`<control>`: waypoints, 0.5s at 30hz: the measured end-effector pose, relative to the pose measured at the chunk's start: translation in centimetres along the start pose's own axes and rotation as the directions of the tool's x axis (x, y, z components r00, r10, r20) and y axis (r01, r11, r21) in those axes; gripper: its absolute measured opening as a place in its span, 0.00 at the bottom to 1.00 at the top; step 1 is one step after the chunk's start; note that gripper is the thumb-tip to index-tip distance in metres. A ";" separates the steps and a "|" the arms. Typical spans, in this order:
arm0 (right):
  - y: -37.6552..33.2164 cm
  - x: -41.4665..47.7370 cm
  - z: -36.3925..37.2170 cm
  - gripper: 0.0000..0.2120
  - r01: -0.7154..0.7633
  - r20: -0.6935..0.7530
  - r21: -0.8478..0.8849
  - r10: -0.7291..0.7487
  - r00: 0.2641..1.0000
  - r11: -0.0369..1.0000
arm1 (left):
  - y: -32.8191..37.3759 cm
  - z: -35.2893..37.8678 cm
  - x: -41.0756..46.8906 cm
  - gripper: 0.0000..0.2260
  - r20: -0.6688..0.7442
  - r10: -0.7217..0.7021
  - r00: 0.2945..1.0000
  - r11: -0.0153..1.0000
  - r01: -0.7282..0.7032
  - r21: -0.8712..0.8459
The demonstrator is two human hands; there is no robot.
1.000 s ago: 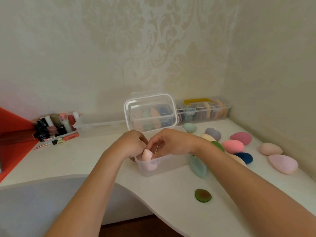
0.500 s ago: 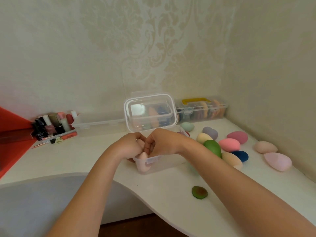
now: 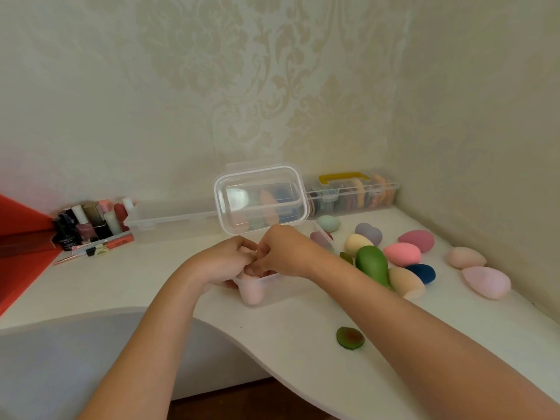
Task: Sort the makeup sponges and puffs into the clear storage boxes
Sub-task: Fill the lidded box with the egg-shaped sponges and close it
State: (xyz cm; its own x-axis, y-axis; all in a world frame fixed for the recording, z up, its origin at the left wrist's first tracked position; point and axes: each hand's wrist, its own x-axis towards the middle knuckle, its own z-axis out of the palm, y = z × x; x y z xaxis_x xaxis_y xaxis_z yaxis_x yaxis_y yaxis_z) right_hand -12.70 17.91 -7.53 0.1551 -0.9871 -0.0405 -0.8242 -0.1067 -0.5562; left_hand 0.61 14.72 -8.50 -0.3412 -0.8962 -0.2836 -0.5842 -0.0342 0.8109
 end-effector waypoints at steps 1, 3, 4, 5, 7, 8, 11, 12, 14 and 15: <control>0.1 0.0 -0.1 0.09 0.001 0.015 0.002 -0.001 1.000 1.000 | -0.1 0.1 0.1 0.11 -0.014 -0.005 1.000 1.000 0.005 0.001; 0.5 -0.5 -0.9 0.08 0.029 0.069 0.001 -0.029 0.997 1.000 | -0.1 0.5 0.3 0.12 -0.060 -0.002 0.998 0.999 0.005 0.045; 0.8 -0.9 -1.5 0.08 0.049 0.098 0.013 -0.050 0.994 0.999 | -0.1 0.8 0.4 0.13 -0.081 0.002 0.997 0.998 0.003 0.063; 1.1 -1.3 -2.2 0.07 0.064 0.109 0.045 -0.069 0.992 0.997 | -0.1 1.0 0.5 0.14 -0.097 0.006 0.995 0.997 0.002 0.078; 1.9 -2.1 -3.9 0.05 0.070 0.009 0.120 -0.072 0.997 0.990 | -0.1 1.1 0.7 0.15 -0.121 0.015 0.993 0.995 -0.003 0.103; 2.4 -2.6 -4.8 0.06 0.062 -0.112 0.135 -0.047 0.993 0.989 | -0.1 1.2 0.8 0.15 -0.127 0.016 0.992 0.994 -0.002 0.112; 5.2 -4.0 -7.3 0.13 -0.066 -0.557 0.063 0.090 0.826 0.996 | -0.1 1.3 1.0 0.17 -0.131 0.014 0.991 0.989 0.006 0.149; 6.5 -4.4 -7.9 0.12 -0.166 -0.648 0.014 0.135 0.749 0.986 | -0.1 1.3 1.1 0.17 -0.134 0.015 0.991 0.986 0.007 0.164; 8.9 -5.5 -8.5 0.09 -0.406 -0.711 -0.072 0.239 0.661 0.911 | 0.0 1.3 1.3 0.17 -0.138 0.017 0.990 0.982 0.009 0.186; 10.0 -6.1 -8.5 0.09 -0.522 -0.695 -0.112 0.308 0.649 0.846 | 0.0 1.3 1.4 0.18 -0.141 0.018 0.990 0.981 0.010 0.194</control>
State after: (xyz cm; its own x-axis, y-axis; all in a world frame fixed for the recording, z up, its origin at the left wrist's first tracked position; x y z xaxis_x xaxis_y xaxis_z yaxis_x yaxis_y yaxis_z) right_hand -26.52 21.89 -5.79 -0.5323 -0.7568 0.3794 -0.8389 0.4115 -0.3563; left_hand -0.83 14.07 -9.55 -0.2447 -0.9500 -0.1941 -0.7194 0.0437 0.6933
